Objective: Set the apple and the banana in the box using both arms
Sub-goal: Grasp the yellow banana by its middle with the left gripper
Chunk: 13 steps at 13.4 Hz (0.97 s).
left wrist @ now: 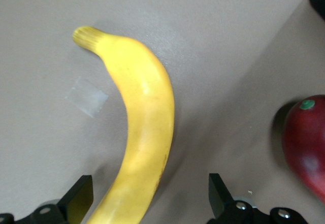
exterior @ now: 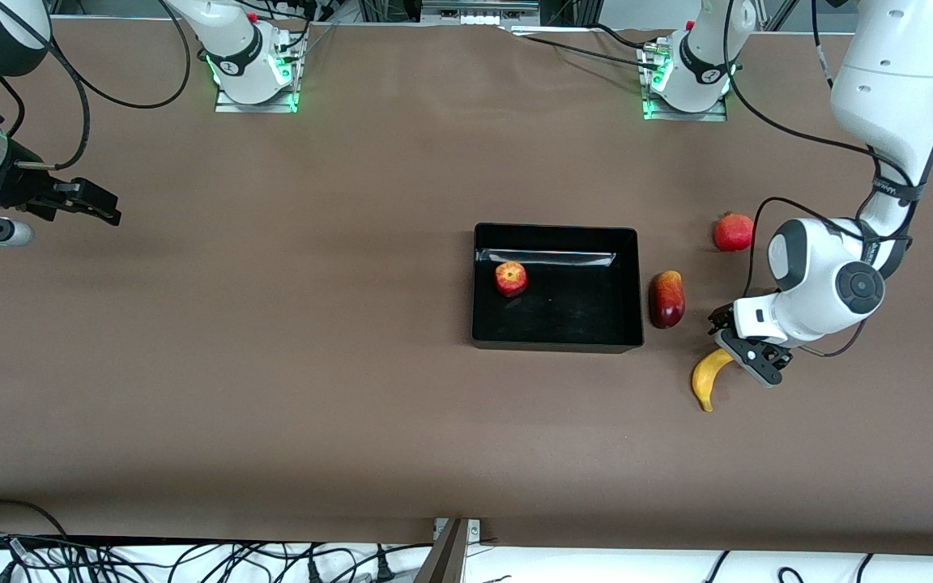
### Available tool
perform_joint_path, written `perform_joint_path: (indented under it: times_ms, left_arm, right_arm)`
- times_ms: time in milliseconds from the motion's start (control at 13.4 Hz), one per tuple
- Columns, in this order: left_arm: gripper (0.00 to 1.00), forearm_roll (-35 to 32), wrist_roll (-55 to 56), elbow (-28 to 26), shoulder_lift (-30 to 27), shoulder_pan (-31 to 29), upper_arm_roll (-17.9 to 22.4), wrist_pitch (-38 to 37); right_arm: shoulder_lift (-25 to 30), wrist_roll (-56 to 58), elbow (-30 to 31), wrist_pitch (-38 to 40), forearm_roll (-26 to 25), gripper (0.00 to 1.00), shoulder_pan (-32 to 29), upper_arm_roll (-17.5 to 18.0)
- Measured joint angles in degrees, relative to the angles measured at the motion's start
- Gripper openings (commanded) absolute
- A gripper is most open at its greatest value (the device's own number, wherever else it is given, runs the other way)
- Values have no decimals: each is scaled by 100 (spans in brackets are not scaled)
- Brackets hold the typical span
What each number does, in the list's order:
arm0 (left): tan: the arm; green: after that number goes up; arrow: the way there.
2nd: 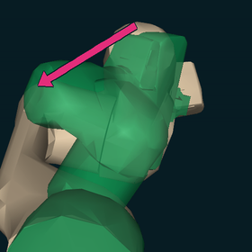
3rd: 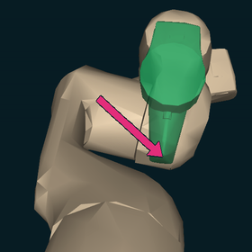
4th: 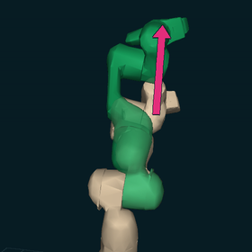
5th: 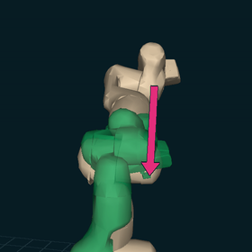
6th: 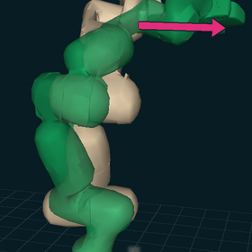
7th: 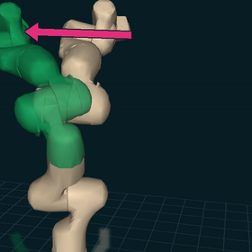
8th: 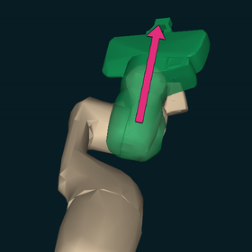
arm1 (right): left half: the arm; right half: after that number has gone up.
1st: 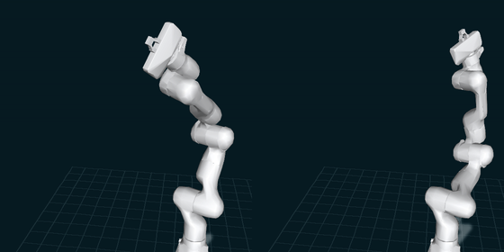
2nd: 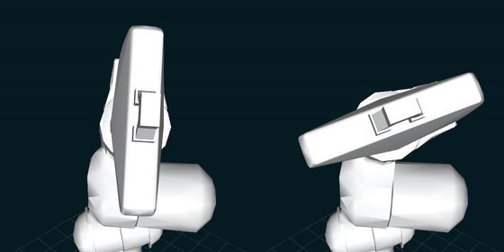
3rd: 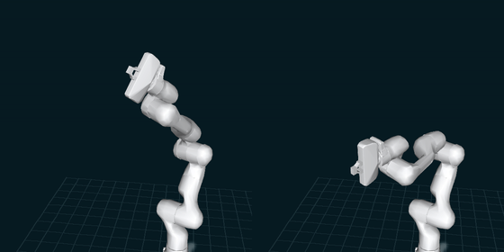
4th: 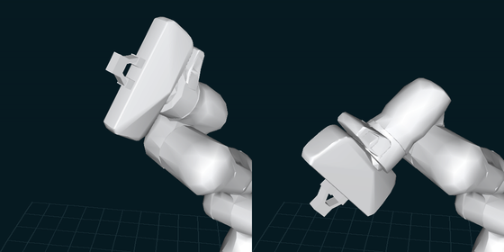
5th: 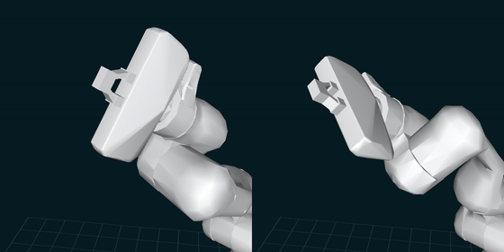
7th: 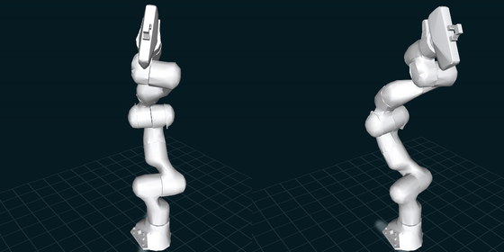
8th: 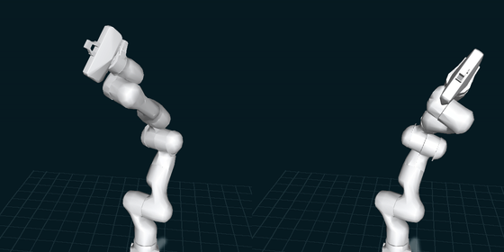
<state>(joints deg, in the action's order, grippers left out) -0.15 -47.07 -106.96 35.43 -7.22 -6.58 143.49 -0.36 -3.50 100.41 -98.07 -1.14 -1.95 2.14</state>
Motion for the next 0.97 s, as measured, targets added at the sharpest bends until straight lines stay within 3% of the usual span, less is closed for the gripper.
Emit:
perform_joint_path:
  times_ms: [75, 149, 672, 970]
  left_arm:
    - [36, 0, -4, 1, 8, 8, -6, 6]
    - [0, 0, -5, 11, 7, 16, -11, 11]
    - [0, 0, 13, 101, -23, 57, -23, 16]
    - [0, 252, 451, 271, -746, 268, -227, -576]
  right_arm:
    - [1, 0, 0, 0, 0, 100, 3, 31]
    - [1, -1, 0, 0, 0, 100, 6, 65]
    - [2, -5, 0, 0, 0, 100, 12, 109]
    - [4, -5, 0, 0, 0, 100, 12, 109]
